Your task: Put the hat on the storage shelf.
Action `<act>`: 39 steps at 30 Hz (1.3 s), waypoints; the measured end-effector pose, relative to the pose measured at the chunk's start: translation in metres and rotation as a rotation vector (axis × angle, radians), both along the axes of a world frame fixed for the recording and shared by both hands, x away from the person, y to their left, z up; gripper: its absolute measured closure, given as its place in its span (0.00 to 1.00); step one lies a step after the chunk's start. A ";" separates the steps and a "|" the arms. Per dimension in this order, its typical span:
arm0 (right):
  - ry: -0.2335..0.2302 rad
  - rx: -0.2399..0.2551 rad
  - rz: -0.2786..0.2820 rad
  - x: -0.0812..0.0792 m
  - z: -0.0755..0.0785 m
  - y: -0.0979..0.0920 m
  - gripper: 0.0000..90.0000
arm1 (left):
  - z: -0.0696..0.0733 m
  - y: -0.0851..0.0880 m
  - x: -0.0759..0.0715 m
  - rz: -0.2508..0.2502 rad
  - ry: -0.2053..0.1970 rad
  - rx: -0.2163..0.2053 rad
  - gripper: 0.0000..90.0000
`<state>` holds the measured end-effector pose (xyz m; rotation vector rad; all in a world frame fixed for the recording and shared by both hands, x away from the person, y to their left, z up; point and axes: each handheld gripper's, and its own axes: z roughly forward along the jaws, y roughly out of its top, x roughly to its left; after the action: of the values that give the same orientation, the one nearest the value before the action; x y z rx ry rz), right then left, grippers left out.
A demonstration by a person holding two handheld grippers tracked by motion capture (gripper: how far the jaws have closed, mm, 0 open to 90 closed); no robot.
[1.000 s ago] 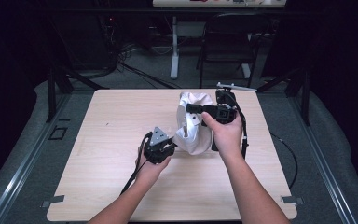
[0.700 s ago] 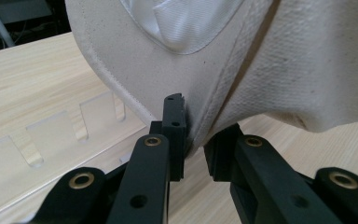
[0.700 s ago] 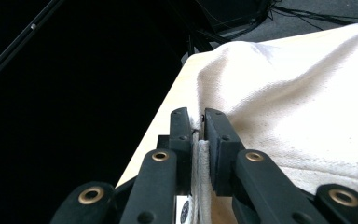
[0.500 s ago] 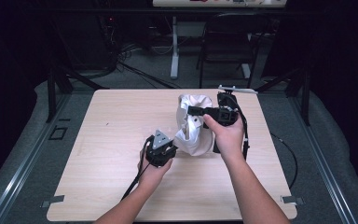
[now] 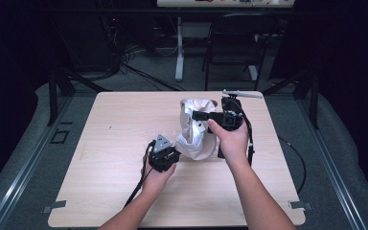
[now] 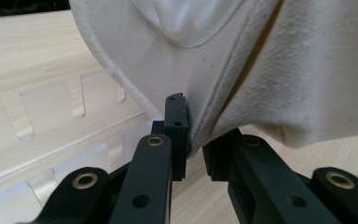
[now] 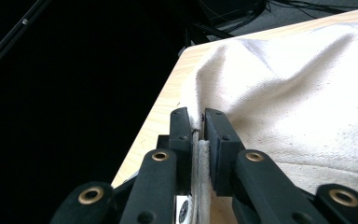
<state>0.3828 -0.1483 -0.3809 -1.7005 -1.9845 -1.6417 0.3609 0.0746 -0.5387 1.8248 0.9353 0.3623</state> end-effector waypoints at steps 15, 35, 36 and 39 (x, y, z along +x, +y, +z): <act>0.010 0.000 -0.013 0.000 -0.007 -0.005 0.91 | 0.000 -0.009 -0.005 0.003 -0.054 0.114 0.95; 0.024 -0.023 -0.002 0.000 -0.016 0.000 0.91 | -0.014 0.001 0.000 0.013 0.033 0.025 0.94; 0.025 -0.033 -0.006 0.001 -0.016 0.000 0.91 | -0.019 0.003 0.001 0.017 0.045 0.019 0.94; 0.023 -0.065 -0.005 0.001 -0.020 0.003 0.91 | -0.021 0.001 -0.001 0.022 0.028 0.022 0.94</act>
<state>0.3840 -0.1456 -0.4011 -1.7391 -2.0465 -1.5690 0.3595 0.0758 -0.5594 1.8452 0.9752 0.3627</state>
